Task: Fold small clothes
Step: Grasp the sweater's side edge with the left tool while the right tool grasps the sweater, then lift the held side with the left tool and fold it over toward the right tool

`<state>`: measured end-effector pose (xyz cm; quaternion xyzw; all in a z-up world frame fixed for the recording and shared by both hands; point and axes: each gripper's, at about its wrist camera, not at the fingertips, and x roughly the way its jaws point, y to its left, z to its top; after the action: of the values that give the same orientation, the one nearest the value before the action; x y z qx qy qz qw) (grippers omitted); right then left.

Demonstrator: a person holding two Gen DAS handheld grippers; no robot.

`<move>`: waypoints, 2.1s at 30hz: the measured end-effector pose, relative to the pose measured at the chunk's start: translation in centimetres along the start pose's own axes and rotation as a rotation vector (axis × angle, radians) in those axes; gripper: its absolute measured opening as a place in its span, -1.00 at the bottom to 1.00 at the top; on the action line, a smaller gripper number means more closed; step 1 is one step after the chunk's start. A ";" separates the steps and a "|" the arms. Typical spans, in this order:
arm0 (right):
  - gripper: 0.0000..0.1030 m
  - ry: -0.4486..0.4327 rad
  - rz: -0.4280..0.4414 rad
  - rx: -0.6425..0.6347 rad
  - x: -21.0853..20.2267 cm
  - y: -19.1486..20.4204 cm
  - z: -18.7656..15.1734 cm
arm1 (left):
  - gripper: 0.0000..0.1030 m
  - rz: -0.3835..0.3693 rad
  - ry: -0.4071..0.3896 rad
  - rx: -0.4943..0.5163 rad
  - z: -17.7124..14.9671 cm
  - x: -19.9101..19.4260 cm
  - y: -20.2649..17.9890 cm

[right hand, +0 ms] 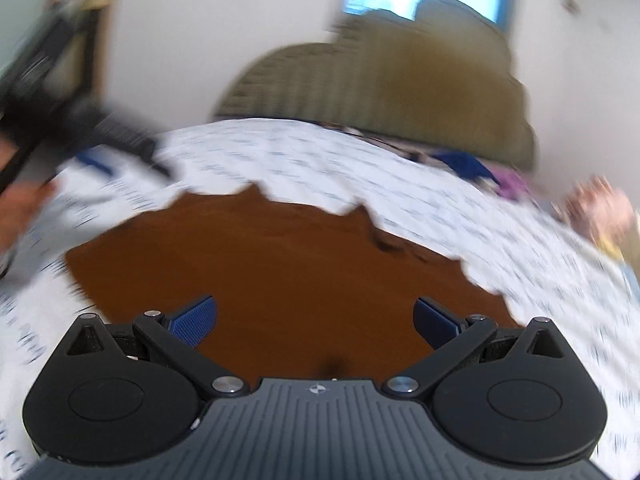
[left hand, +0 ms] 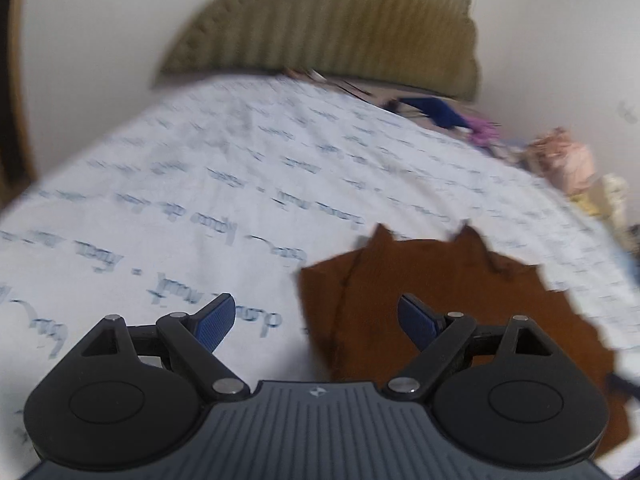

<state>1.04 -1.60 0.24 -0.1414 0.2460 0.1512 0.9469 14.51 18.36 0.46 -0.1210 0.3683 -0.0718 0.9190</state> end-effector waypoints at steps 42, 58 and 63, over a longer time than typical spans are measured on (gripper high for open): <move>-0.74 -0.008 -0.068 -0.392 7.5 12.2 0.8 | -0.74 -0.249 0.300 -0.233 3.3 13.9 -0.4; -0.84 -0.138 -0.050 -0.103 0.6 3.7 1.3 | -0.77 -0.057 0.125 -0.005 5.7 5.1 -10.2; -0.85 -0.156 -0.085 -0.045 -1.2 1.1 0.6 | -0.77 -0.016 0.095 0.058 5.7 3.7 -14.1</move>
<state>-0.15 -0.62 1.12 -0.1609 0.1616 0.1269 0.9653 20.57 4.97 5.91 -0.0938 0.4084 -0.0956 0.9029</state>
